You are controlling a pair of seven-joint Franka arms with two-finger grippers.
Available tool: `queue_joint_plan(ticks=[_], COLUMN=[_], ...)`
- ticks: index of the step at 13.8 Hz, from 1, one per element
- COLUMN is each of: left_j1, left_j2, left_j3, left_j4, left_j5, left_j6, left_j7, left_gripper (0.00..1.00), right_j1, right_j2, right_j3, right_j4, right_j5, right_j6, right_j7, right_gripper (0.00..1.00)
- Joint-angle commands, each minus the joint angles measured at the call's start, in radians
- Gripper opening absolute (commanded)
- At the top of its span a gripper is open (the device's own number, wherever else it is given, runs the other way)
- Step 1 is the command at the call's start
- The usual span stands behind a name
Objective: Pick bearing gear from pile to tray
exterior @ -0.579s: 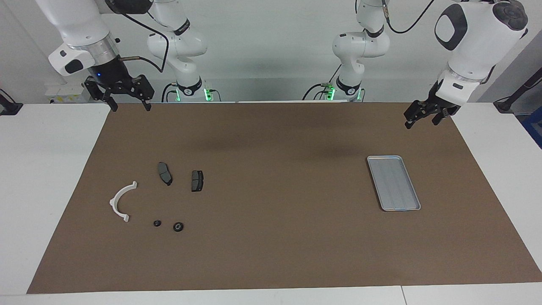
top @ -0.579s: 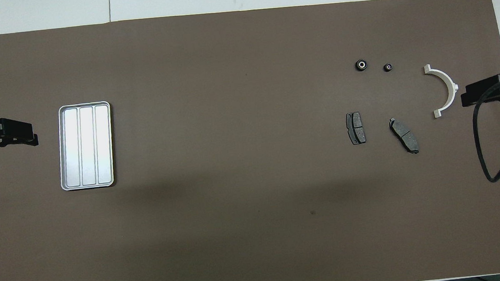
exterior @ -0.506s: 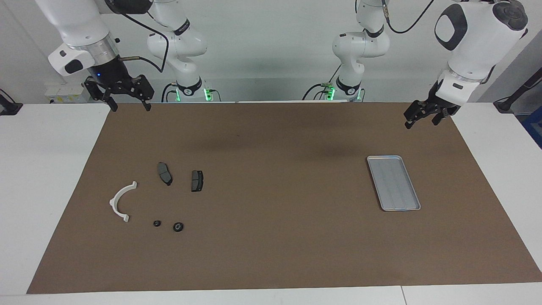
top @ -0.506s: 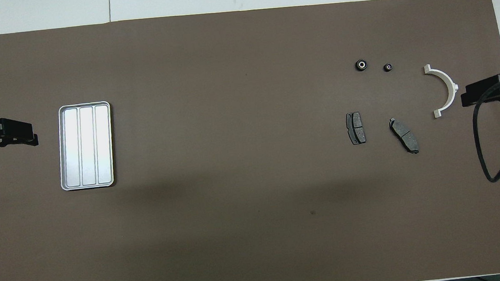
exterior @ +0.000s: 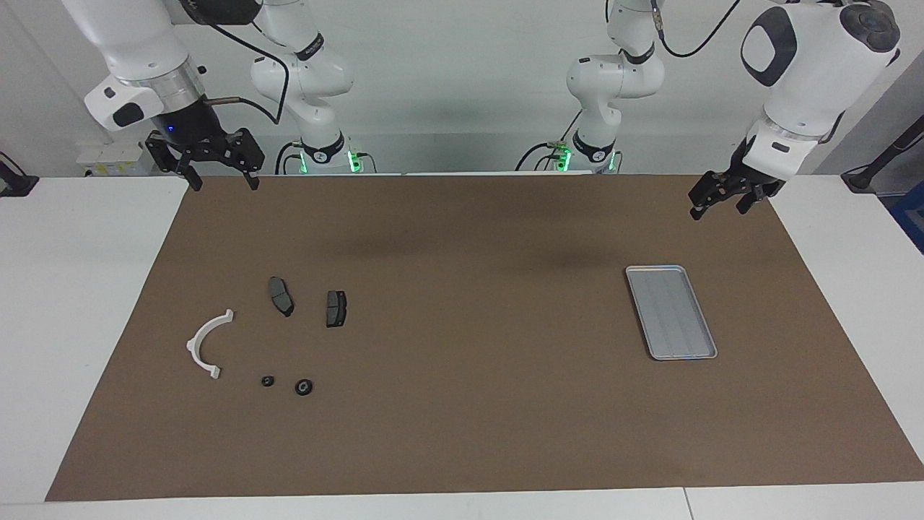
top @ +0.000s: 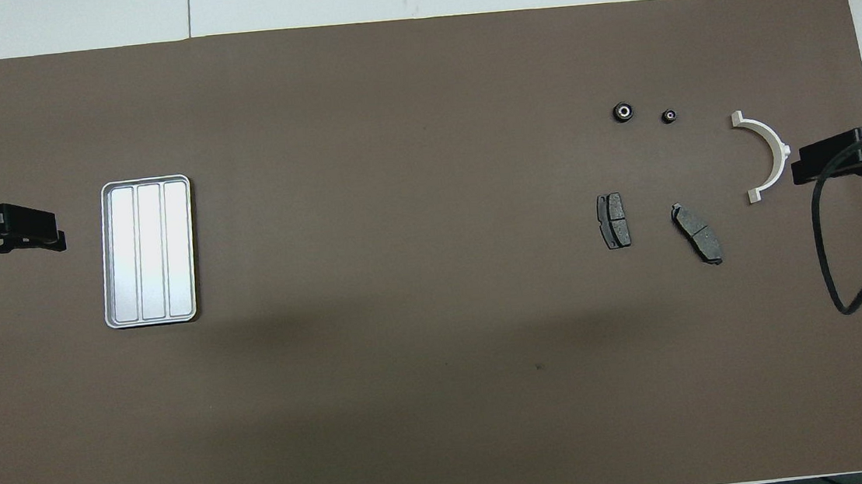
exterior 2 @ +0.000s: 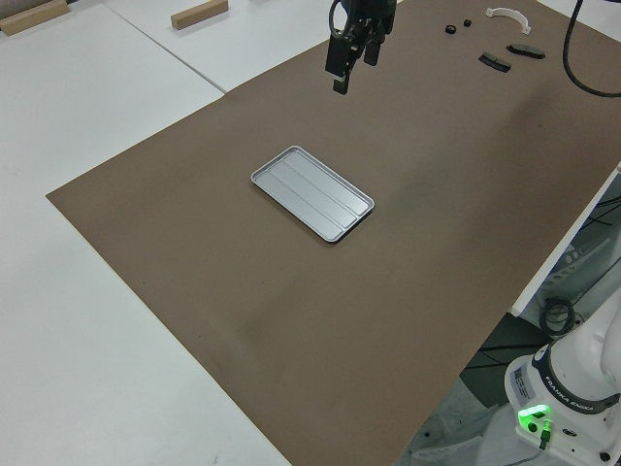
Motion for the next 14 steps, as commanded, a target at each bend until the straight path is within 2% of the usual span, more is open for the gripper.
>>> queue_joint_plan(ticks=[1,3,5,10,14], left_j1=[-0.001,-0.001,-0.001,-0.001,-0.001], left_j2=[-0.022,-0.021,-0.021,-0.021,-0.022], left_j3=[0.002,0.002,0.002,0.0,0.002], left_j4=[-0.013,-0.013,-0.013,-0.013,-0.013], left_j5=[-0.005,-0.005,-0.005,-0.005,-0.005], left_j6=[-0.005,-0.005,-0.005,-0.006,-0.006], left_j7=[0.007,0.007,0.007,0.007,0.007], left_gripper=[1.0,1.0,1.0,1.0,1.0], right_j1=[0.002,0.0,-0.002,0.003,0.006], right_j2=[0.003,0.046,0.113,0.323,0.507], right_j3=[-0.002,0.0,0.0,0.003,0.01], right_j4=[-0.018,-0.012,-0.004,0.017,0.078], right_j5=[-0.014,-0.018,-0.018,-0.026,-0.069], right_j6=[0.026,0.029,0.084,0.25,0.374], right_j7=[-0.021,-0.065,-0.076,-0.027,0.008], right_gripper=[1.0,1.0,1.0,1.0,1.0])
